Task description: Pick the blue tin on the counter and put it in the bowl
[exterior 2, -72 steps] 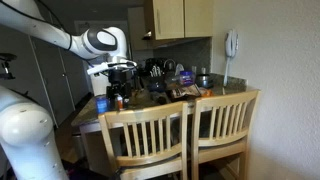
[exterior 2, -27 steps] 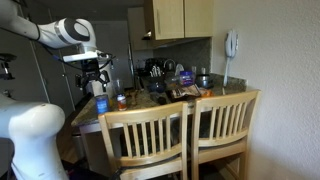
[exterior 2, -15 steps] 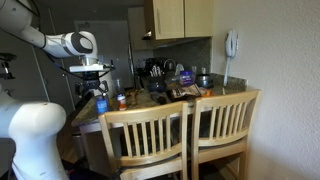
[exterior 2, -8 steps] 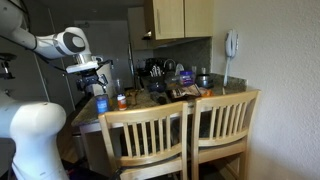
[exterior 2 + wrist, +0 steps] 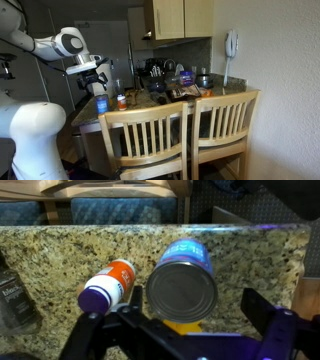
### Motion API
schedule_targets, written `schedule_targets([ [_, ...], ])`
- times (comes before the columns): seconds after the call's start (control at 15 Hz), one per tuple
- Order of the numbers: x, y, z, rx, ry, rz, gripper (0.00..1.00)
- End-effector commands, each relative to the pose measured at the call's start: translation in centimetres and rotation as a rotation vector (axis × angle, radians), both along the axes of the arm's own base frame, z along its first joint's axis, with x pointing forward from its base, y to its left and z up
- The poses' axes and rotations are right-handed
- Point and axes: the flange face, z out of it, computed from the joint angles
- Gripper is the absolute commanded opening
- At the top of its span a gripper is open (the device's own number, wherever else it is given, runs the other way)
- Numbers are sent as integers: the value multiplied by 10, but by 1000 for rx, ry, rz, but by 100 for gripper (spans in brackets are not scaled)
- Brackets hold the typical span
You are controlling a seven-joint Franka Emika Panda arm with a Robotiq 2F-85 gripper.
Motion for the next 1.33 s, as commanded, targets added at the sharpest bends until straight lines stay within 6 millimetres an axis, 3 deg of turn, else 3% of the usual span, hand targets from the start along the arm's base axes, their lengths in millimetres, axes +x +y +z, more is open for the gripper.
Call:
schedule_targets([
  [0.0, 4, 0, 3, 14, -39, -25, 100],
  [0.4, 8, -1, 3, 29, -82, -60, 100],
  [0.6, 23, -6, -24, 100, 54, -10, 100],
  [0.67, 12, -2, -6, 69, -26, -32, 100],
  [0.87, 20, -7, -23, 83, 32, -27, 100],
  [1.13, 21, -6, -25, 83, 36, -24, 100],
  [1.27, 27, -8, -34, 82, 64, -41, 100],
])
